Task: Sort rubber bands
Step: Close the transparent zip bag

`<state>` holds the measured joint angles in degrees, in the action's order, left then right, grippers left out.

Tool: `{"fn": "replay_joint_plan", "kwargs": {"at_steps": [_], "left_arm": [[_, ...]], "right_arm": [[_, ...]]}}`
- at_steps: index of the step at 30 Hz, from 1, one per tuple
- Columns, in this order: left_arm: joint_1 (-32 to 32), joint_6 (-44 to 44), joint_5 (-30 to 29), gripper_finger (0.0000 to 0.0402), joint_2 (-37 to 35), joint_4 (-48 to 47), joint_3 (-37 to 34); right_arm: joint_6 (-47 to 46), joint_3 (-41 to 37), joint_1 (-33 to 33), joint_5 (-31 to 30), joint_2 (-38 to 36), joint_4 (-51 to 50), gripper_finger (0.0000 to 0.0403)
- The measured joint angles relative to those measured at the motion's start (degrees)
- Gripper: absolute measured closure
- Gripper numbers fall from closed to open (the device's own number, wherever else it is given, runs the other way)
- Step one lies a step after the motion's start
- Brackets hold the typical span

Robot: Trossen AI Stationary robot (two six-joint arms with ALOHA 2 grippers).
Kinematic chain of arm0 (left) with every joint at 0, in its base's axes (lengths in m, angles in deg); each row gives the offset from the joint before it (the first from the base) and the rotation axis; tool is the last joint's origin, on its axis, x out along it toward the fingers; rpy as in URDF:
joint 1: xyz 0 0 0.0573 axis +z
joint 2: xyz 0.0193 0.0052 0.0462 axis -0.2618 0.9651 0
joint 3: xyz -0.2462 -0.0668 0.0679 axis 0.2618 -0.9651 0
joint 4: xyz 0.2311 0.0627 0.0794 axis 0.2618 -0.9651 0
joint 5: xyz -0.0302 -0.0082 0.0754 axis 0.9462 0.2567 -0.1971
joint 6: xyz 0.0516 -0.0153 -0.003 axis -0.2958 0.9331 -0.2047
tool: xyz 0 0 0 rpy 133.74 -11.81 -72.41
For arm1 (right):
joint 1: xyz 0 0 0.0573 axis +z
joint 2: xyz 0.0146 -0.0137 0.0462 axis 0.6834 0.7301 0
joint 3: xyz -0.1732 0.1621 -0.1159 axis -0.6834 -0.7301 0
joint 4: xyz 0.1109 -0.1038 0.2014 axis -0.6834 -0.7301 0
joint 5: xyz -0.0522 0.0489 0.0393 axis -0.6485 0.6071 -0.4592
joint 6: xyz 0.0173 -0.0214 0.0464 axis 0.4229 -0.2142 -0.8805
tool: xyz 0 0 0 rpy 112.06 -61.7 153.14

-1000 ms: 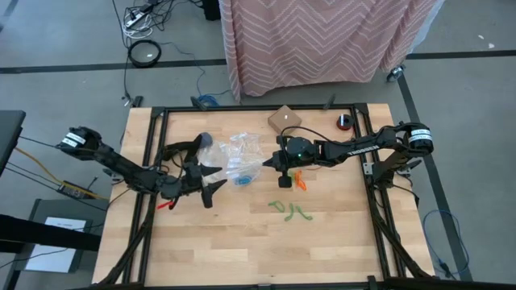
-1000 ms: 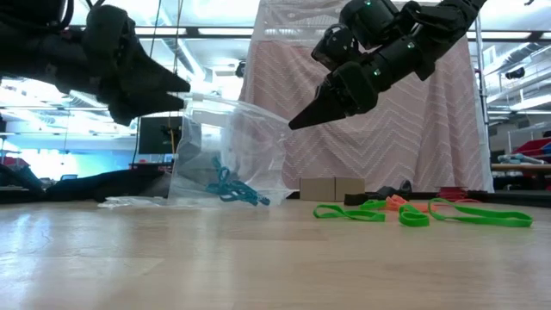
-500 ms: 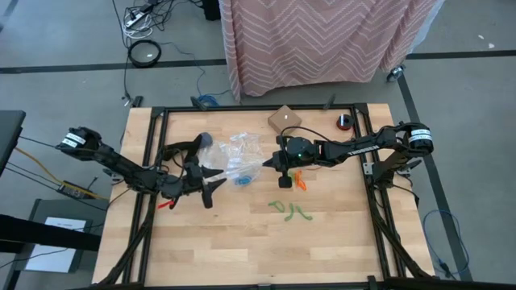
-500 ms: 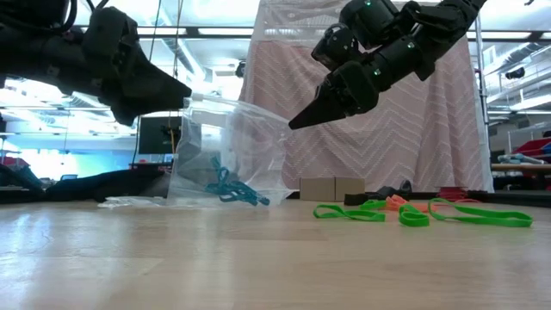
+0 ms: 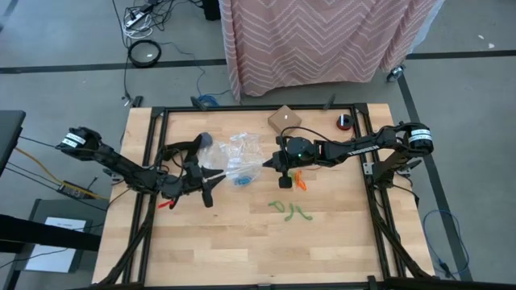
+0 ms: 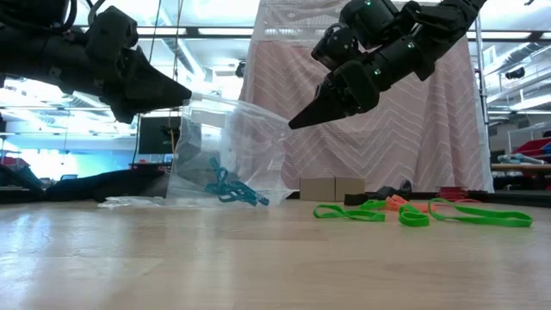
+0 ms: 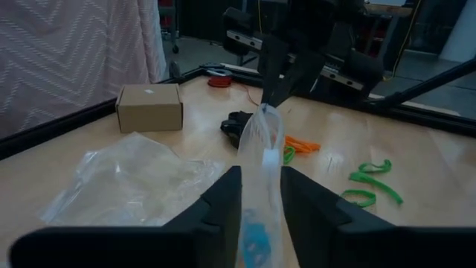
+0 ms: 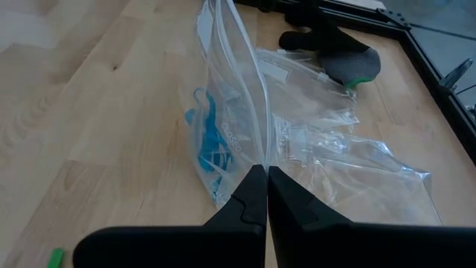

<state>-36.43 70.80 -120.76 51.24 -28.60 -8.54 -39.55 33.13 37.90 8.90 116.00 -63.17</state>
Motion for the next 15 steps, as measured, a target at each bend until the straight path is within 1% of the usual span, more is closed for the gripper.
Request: {"fn": "replay_joint_plan", "kwargs": {"at_steps": [8, 12, 15], "left_arm": [[0.0, -0.2, 0.0, 0.0387, 0.0, 0.0, 0.0], [0.0, -0.2, -0.2, 0.0396, 0.0, 0.2, 0.0], [0.0, 0.7, -2.0, 0.0399, 0.0, 0.0, 0.0]], "right_arm": [[-0.3, 0.0, 0.0, 0.2, 0.0, 0.2, 0.0403], [-0.3, 0.0, 0.0, 0.3, 0.0, 0.7, 0.0403], [-0.3, 0.0, 0.0, 0.3, 0.0, 0.7, 0.0403]]}}
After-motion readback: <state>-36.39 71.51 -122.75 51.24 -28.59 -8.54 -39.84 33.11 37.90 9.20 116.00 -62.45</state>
